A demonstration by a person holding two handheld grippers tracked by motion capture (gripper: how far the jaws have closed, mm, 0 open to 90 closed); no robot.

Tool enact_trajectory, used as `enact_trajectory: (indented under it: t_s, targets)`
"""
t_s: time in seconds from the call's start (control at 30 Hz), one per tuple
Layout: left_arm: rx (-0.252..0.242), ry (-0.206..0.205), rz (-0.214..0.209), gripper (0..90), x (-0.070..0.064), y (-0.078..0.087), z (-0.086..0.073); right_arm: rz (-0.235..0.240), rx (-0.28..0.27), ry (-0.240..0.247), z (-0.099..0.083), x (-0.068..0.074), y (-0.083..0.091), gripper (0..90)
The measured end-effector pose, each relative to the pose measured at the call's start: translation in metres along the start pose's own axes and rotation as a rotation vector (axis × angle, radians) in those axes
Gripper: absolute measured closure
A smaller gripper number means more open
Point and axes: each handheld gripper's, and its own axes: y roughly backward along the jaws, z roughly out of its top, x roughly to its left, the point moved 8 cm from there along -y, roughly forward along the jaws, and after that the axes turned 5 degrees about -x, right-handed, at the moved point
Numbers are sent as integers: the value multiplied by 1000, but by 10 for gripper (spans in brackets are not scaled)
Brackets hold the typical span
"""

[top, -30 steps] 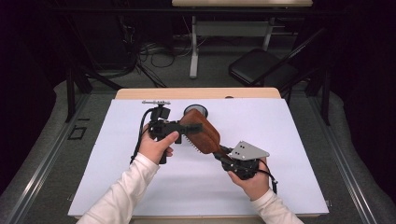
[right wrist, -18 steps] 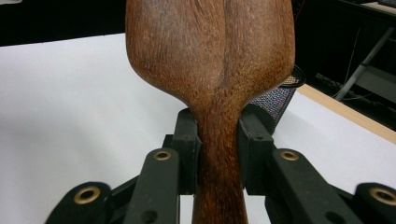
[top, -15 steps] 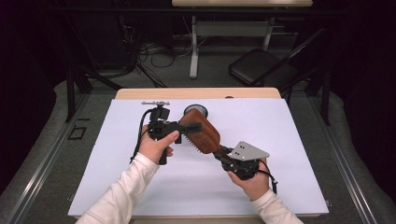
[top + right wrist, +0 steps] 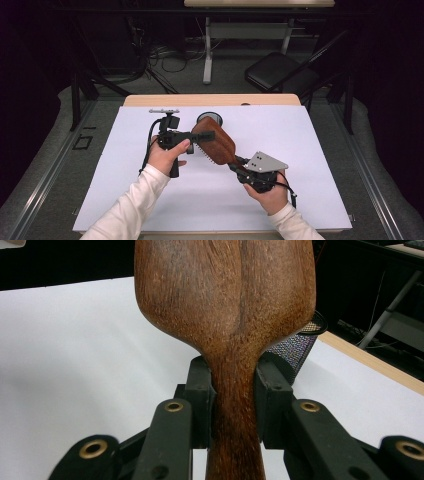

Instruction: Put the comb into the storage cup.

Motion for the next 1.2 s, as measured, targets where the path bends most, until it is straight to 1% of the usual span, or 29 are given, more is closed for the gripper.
enact_trajectory:
  t_s: [0.03,0.1,0.17,0.27,0.43,0.53,0.67,0.9,0.93,1.2]
  targets:
    - [-1,8,-3,416,0,0,0,0,0,0,0,0,0,722]
    - [-3,10,-5,421,1,1,0,-1,1,2,0,0,0,722]
    - [-7,26,-12,426,1,1,0,-1,0,3,0,0,0,722]
    - [-4,35,-16,431,2,1,0,0,0,3,0,0,-1,722]
    - [-1,40,-11,437,2,1,0,1,3,2,-2,1,-2,722]
    - [1,55,-18,444,2,2,0,-2,2,5,-2,1,-2,723]
    - [-4,53,-20,450,1,2,0,-3,0,4,-2,1,-2,722]
    - [4,62,-23,461,1,2,0,0,7,2,-5,2,-4,723]
    - [3,70,-24,463,1,2,0,1,6,1,-5,2,-4,722]
    - [5,88,-35,479,-1,2,1,1,1,0,-5,1,-4,722]
